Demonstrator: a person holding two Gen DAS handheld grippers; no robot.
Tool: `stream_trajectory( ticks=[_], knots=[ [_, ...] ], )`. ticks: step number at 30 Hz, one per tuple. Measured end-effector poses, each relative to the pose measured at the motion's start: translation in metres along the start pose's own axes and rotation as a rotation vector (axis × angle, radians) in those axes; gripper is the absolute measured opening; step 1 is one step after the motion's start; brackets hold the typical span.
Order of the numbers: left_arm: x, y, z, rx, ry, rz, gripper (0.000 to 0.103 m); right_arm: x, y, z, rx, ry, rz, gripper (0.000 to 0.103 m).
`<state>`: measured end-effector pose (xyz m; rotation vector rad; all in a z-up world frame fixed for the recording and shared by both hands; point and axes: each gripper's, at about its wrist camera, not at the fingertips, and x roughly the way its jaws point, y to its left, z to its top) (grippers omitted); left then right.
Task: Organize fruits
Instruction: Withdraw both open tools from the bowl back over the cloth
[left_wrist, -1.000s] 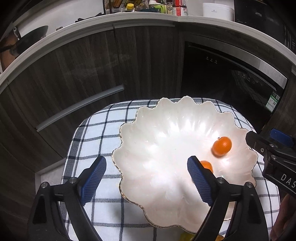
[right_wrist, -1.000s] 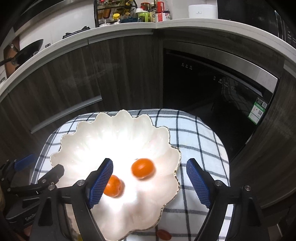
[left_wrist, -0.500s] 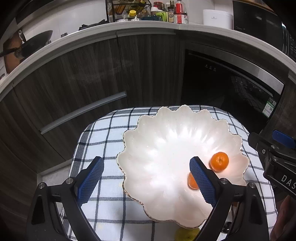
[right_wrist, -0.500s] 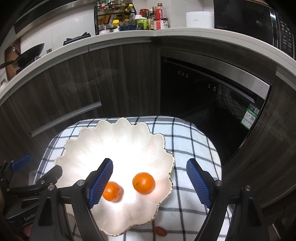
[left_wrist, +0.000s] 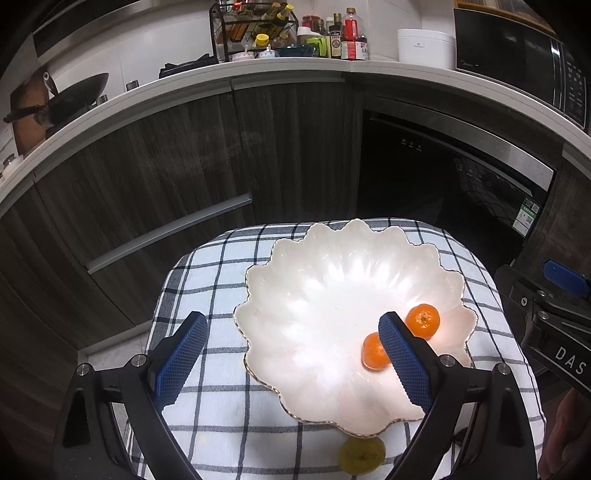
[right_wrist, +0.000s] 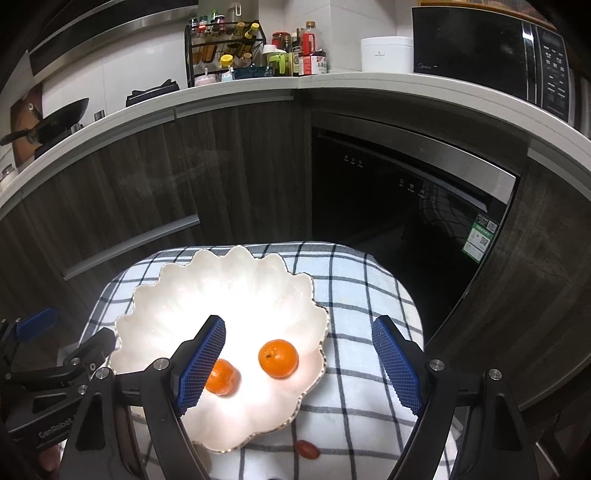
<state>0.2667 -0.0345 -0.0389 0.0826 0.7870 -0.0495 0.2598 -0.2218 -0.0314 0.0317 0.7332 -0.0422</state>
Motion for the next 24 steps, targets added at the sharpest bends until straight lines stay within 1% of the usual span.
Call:
stream_trajectory(
  ticks=[13,17,24],
  knots=[
    [-0.02,-0.013,-0.018,0.029,-0.017,-0.014,0.095,-0.022,-0.015,-0.012,0.004,-0.02,-0.021,0.083],
    [-0.027,-0.017,-0.023,0.045,-0.021,-0.035,0.095,-0.03,-0.018,-0.018,0.002,-0.029,-0.029,0.083],
    [-0.038,-0.021,-0.035,0.062,-0.032,-0.04,0.095,-0.039,-0.021,-0.029,0.002,-0.032,-0.033,0.083]
  ],
)
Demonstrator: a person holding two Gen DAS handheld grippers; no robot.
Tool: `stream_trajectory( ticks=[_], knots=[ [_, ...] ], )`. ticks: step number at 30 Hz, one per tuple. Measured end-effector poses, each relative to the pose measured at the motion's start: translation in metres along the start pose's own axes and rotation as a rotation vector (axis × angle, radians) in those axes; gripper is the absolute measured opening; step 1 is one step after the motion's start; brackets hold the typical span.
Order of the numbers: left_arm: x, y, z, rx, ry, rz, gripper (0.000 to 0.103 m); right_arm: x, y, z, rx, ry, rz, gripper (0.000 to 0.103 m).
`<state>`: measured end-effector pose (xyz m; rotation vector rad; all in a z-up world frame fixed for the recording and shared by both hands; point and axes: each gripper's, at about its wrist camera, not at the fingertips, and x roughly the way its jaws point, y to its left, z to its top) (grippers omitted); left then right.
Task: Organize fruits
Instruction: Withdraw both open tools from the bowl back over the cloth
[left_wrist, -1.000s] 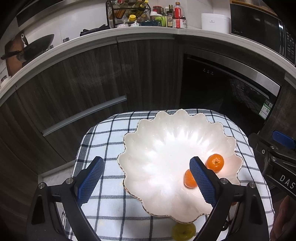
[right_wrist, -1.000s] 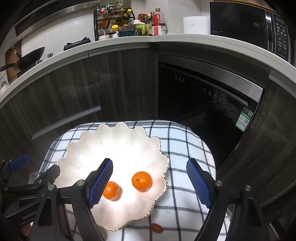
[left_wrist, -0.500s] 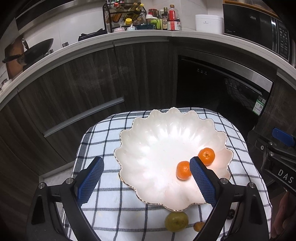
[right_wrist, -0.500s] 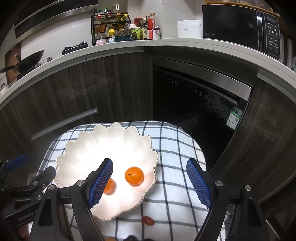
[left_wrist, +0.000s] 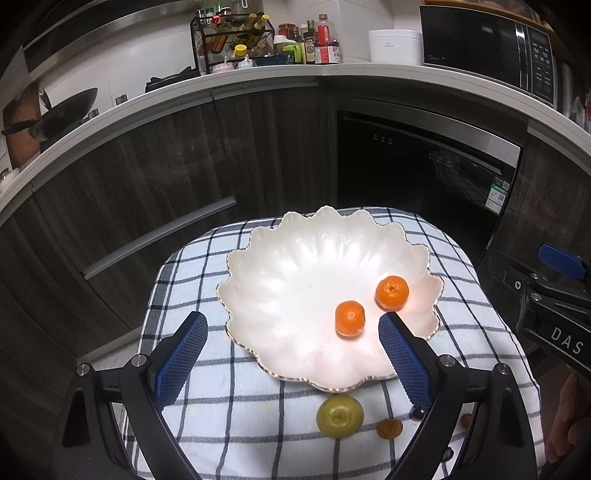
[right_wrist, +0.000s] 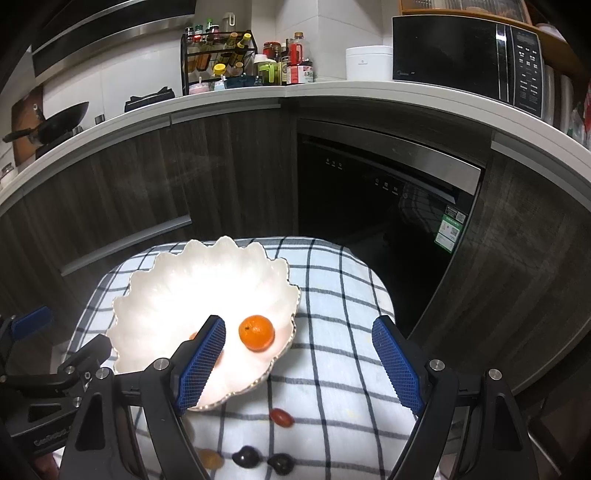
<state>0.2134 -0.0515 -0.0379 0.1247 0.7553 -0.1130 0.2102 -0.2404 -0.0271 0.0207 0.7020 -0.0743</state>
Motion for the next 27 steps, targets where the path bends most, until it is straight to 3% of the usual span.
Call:
stream_trajectory(
  ticks=[27],
  knots=[
    [-0.034,-0.036,-0.058,0.016,0.019,-0.056,0.094,-0.036,-0.026,-0.052,-0.034,0.018,0.014,0.083]
  ],
)
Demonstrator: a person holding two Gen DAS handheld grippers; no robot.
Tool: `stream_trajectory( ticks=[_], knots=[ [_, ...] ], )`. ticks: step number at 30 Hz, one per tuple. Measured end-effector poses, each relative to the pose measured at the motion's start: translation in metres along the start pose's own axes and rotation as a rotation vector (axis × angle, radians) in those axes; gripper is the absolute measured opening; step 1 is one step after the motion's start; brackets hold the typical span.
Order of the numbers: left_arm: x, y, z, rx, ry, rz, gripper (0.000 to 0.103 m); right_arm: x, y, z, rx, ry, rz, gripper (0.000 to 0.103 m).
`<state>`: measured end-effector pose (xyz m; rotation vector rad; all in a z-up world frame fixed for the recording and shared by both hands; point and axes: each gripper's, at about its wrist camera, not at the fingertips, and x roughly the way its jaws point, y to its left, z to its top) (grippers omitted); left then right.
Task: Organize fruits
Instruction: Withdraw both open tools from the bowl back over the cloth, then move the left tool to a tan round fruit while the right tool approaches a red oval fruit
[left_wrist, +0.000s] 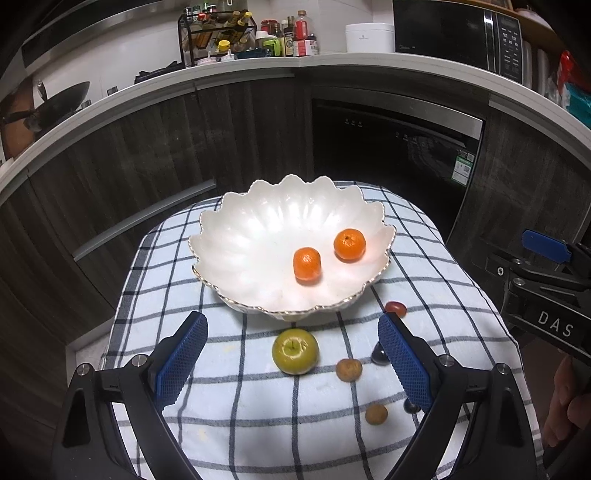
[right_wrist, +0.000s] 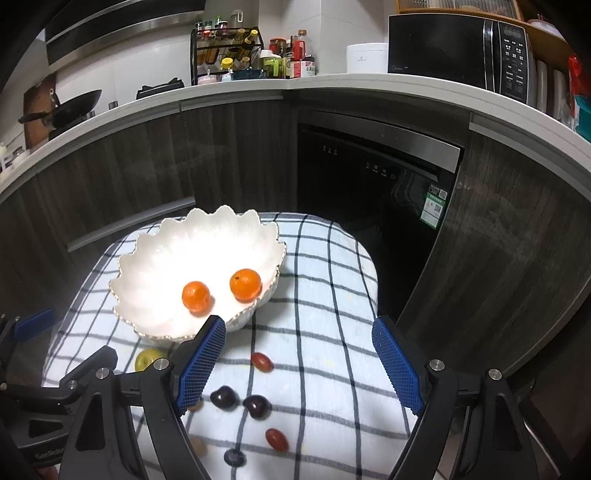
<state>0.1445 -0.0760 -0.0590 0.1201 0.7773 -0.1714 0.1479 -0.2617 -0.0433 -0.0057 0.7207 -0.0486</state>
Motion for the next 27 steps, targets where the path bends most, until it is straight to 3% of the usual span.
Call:
stream_trajectory(
  ticks=[27],
  knots=[
    [0.004,-0.025,-0.059,0.111,0.034,-0.082,0.085,-0.005,0.005,-0.059,-0.062,0.067,0.028,0.082]
  ],
)
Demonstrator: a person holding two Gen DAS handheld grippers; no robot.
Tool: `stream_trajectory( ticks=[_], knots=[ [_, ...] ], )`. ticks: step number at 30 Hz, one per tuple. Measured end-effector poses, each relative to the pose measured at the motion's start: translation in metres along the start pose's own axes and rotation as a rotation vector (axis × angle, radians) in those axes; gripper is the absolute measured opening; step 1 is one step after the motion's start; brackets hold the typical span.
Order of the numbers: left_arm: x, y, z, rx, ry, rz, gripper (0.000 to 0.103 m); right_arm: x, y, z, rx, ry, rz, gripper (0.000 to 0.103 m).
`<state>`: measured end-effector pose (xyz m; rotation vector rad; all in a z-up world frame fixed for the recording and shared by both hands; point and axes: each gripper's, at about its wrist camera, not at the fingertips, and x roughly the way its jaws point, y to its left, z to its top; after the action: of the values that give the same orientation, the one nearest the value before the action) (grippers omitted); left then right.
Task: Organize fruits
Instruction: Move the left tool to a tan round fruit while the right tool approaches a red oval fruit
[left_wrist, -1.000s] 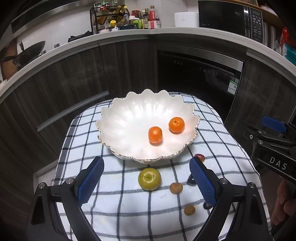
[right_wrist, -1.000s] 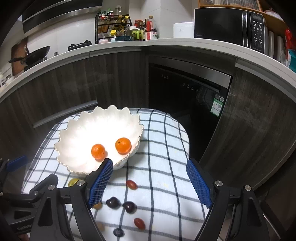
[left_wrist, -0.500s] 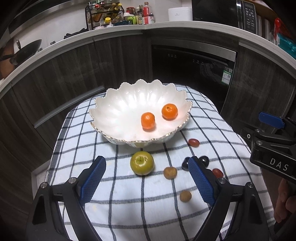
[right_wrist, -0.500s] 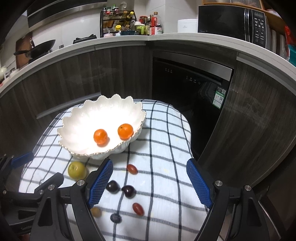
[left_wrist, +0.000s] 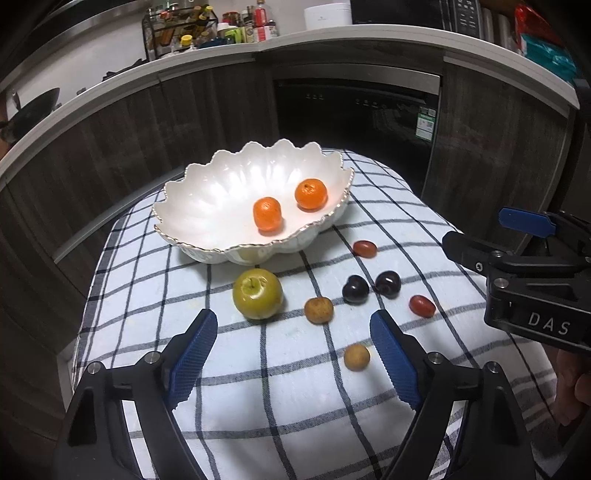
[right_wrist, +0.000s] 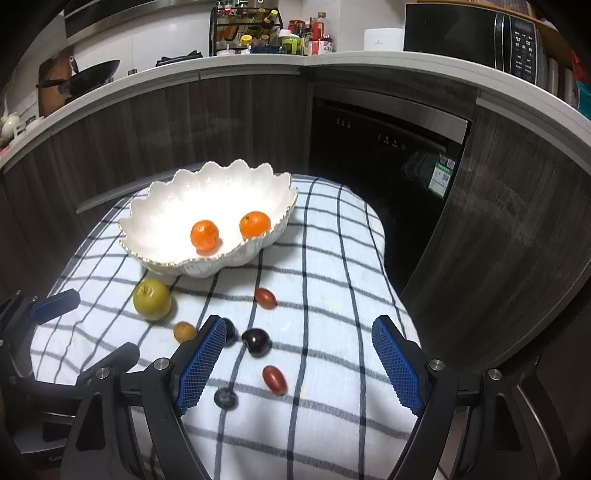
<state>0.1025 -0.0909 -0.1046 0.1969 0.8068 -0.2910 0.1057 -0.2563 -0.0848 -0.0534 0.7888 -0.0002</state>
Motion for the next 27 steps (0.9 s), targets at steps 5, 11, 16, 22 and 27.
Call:
stream_trajectory(
  ticks=[5,11,16,22,27],
  knots=[
    [0.003,-0.006,-0.007,0.036,-0.003,-0.024,0.079,0.003,0.0,-0.008,-0.004,0.017,0.003,0.082],
    [0.005,-0.007,-0.01,0.042,-0.004,-0.047,0.078,0.004,0.001,-0.015,-0.016,0.023,0.012,0.082],
    [0.008,-0.01,-0.016,0.054,0.002,-0.06,0.078,0.005,0.003,-0.018,-0.011,0.033,0.036,0.082],
    [0.015,-0.014,-0.022,0.063,0.012,-0.074,0.077,0.012,0.005,-0.025,-0.018,0.049,0.048,0.081],
    [0.022,-0.022,-0.027,0.083,0.024,-0.094,0.072,0.02,0.005,-0.029,-0.022,0.069,0.051,0.076]
  ],
)
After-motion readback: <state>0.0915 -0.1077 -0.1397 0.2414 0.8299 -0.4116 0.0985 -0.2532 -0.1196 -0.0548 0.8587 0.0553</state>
